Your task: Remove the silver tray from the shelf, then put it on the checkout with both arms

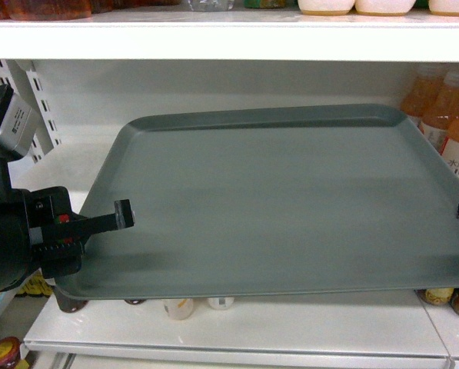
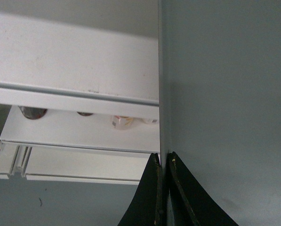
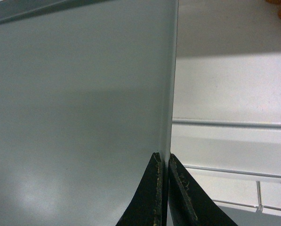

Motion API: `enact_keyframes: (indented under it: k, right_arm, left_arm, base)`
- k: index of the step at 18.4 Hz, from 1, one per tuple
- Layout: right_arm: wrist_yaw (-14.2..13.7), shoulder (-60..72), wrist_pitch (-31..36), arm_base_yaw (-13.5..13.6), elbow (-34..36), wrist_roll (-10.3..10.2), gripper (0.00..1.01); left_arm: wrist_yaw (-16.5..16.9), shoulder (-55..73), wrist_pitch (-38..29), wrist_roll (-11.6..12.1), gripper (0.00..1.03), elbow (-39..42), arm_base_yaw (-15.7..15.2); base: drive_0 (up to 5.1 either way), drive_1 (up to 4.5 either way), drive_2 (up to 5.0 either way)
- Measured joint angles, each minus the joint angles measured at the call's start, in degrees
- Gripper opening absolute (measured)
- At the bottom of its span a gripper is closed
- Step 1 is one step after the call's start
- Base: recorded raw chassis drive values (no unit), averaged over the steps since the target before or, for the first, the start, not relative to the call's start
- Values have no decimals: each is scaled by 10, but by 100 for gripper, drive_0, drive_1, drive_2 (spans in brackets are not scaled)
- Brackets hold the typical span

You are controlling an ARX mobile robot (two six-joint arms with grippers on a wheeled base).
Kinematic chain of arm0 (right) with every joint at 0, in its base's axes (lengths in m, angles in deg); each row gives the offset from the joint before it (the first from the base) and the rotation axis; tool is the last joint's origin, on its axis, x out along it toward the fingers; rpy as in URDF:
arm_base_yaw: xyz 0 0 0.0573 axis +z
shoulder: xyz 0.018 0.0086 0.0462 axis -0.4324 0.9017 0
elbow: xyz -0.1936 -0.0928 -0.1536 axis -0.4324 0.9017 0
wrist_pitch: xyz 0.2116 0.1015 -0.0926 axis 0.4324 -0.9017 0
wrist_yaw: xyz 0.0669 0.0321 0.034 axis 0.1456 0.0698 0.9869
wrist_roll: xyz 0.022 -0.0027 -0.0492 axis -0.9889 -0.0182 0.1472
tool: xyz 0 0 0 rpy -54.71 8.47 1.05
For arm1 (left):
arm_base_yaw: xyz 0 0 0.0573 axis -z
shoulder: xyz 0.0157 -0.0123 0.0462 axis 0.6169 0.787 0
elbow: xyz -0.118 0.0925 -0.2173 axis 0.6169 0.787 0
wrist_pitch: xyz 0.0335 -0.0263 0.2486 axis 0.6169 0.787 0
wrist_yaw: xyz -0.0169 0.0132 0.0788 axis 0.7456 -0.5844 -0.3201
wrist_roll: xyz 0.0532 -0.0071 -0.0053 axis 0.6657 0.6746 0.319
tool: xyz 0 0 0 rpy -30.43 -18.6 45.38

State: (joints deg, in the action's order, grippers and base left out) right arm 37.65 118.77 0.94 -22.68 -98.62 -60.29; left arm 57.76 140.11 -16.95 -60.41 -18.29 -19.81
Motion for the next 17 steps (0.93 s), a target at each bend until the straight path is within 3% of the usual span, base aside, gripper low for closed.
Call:
enact_keyframes:
  k: [17]
  right_arm:
    - [1, 0, -1, 0, 0, 0, 3]
  left_arm:
    - [0, 0, 2, 0, 3, 1, 0]
  base:
    - [8, -424, 440]
